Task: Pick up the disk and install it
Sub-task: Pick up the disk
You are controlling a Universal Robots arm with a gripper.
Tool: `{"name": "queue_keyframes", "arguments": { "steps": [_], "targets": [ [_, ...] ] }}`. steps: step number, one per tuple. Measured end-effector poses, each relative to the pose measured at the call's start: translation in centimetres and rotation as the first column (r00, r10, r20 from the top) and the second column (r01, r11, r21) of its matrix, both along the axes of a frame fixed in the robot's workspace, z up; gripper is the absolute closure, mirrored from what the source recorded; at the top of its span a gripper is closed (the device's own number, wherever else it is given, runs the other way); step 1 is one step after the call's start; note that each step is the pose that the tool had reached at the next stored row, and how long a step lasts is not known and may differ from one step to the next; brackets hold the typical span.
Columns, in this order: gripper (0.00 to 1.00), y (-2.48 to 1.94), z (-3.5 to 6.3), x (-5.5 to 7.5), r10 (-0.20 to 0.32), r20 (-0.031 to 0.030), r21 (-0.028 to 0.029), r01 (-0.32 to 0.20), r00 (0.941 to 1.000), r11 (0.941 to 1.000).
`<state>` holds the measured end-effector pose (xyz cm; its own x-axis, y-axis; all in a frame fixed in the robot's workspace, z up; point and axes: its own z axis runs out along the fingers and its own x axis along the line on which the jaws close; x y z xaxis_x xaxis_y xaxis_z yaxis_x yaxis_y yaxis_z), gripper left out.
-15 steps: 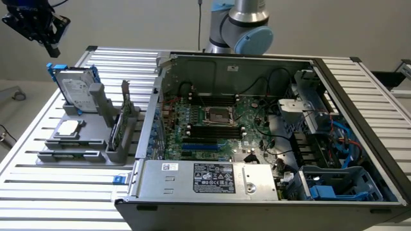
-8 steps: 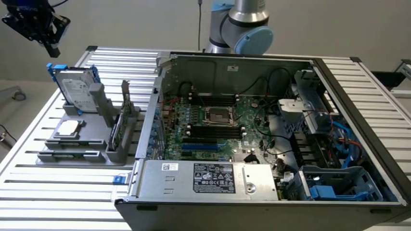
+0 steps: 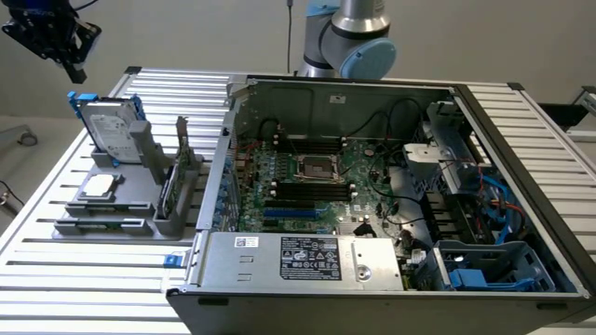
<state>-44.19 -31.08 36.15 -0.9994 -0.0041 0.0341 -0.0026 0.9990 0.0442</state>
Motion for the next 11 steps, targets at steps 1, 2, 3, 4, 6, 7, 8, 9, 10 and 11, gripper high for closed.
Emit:
{"name": "queue_keyframes", "arguments": {
  "steps": [1,2,3,4,6,7,8,9,10,11],
  "targets": [
    [0.89,0.00,0.00,0.00,0.018,-0.0001,0.0000,-0.018,0.9998,0.9998],
    [0.89,-0.01,0.00,0.00,0.037,0.0000,-0.0001,-0.037,0.9993,0.9993],
    [0.89,-0.01,0.00,0.00,0.054,-0.0001,0.0000,-0.054,0.9985,0.9985],
    [0.89,0.00,0.00,0.00,0.074,-0.0001,0.0000,-0.074,0.9973,0.9973],
    [0.89,0.00,0.00,0.00,0.109,-0.0001,0.0000,-0.109,0.9940,0.9940],
    [0.89,0.00,0.00,0.00,0.128,-0.0001,0.0000,-0.128,0.9918,0.9918],
    [0.89,0.00,0.00,0.00,0.146,0.0000,0.0000,-0.146,0.9893,0.9893],
    [0.89,0.00,0.01,0.00,0.163,-0.0001,0.0000,-0.163,0.9866,0.9866],
    [0.89,0.00,0.01,0.00,0.181,-0.0002,0.0000,-0.181,0.9835,0.9835],
    [0.89,0.00,0.00,0.00,0.199,0.0000,0.0000,-0.199,0.9800,0.9800]
  ]
}}
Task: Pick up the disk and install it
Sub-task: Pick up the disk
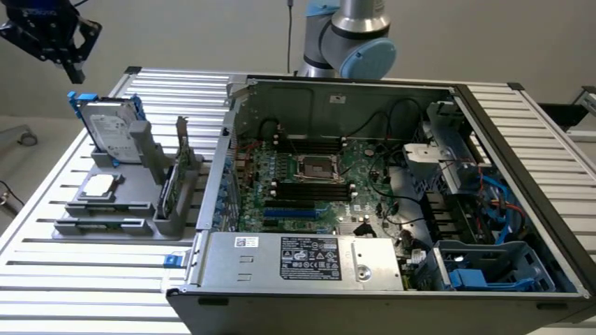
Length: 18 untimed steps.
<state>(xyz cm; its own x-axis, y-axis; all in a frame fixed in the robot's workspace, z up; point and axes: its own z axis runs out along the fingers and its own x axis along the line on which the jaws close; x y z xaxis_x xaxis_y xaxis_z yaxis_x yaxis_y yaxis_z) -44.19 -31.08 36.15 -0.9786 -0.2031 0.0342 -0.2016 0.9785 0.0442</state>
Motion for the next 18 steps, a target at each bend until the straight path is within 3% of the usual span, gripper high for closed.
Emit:
{"name": "queue_keyframes", "arguments": {
  "steps": [5,9,13,18],
  "targets": [
    [0.89,0.00,0.00,0.00,0.090,0.0000,0.0000,-0.090,0.9960,0.9960],
    [0.89,0.00,-0.01,0.00,0.163,0.0001,-0.0001,-0.163,0.9867,0.9867],
    [0.89,0.00,-0.03,0.00,0.233,0.0008,-0.0002,-0.233,0.9724,0.9724],
    [0.89,0.00,-0.06,0.00,0.321,0.0016,-0.0004,-0.321,0.9470,0.9470]
  ]
}}
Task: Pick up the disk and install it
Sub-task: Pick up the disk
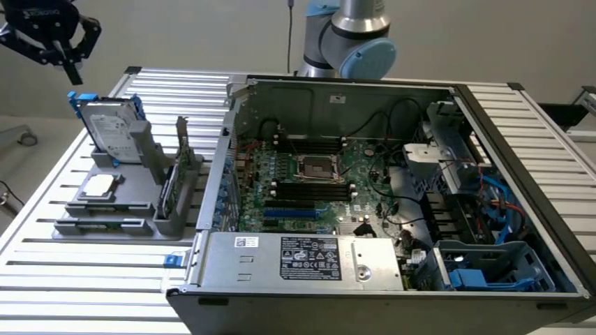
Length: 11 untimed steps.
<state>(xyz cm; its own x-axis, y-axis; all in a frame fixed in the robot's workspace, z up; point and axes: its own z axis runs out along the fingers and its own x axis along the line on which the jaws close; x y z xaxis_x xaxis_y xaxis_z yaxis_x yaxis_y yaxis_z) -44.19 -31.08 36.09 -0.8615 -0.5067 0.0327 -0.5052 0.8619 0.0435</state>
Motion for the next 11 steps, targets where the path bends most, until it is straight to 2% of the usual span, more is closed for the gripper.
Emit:
{"name": "queue_keyframes", "arguments": {
  "steps": [3,6,11],
  "targets": [
    [0.89,0.00,-0.02,0.00,0.055,0.0004,0.0000,-0.055,0.9985,0.9985],
    [0.89,0.00,-0.03,0.00,0.109,0.0009,-0.0001,-0.109,0.9941,0.9941],
    [0.89,0.00,-0.07,0.00,0.199,0.0017,-0.0002,-0.199,0.9800,0.9800]
  ]
}}
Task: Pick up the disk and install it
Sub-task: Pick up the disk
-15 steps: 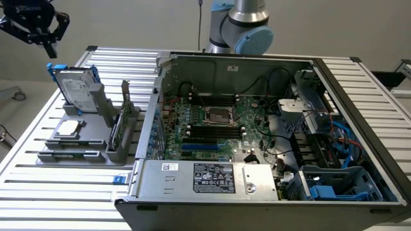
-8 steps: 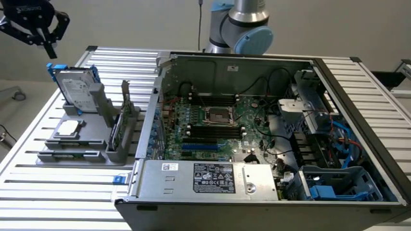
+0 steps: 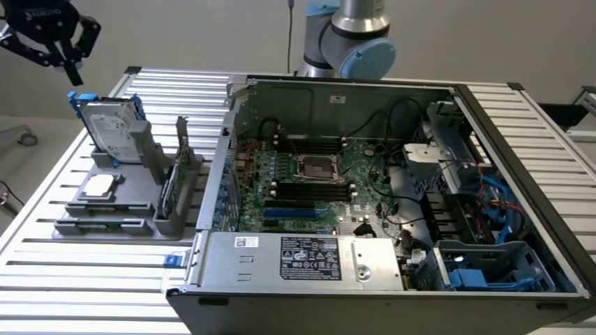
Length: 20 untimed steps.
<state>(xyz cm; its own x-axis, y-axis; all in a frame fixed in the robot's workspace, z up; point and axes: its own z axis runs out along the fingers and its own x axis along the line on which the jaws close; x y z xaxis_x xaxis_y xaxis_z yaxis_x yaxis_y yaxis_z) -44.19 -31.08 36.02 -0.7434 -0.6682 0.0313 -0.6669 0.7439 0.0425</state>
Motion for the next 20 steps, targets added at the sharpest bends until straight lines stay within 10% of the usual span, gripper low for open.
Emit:
{"name": "queue_keyframes", "arguments": {
  "steps": [10,20],
  "targets": [
    [0.89,0.00,-0.06,0.00,0.180,0.0011,-0.0001,-0.180,0.9836,0.9836],
    [0.89,0.00,-0.23,0.00,0.355,0.0095,-0.0027,-0.355,0.9348,0.9348]
  ]
}}
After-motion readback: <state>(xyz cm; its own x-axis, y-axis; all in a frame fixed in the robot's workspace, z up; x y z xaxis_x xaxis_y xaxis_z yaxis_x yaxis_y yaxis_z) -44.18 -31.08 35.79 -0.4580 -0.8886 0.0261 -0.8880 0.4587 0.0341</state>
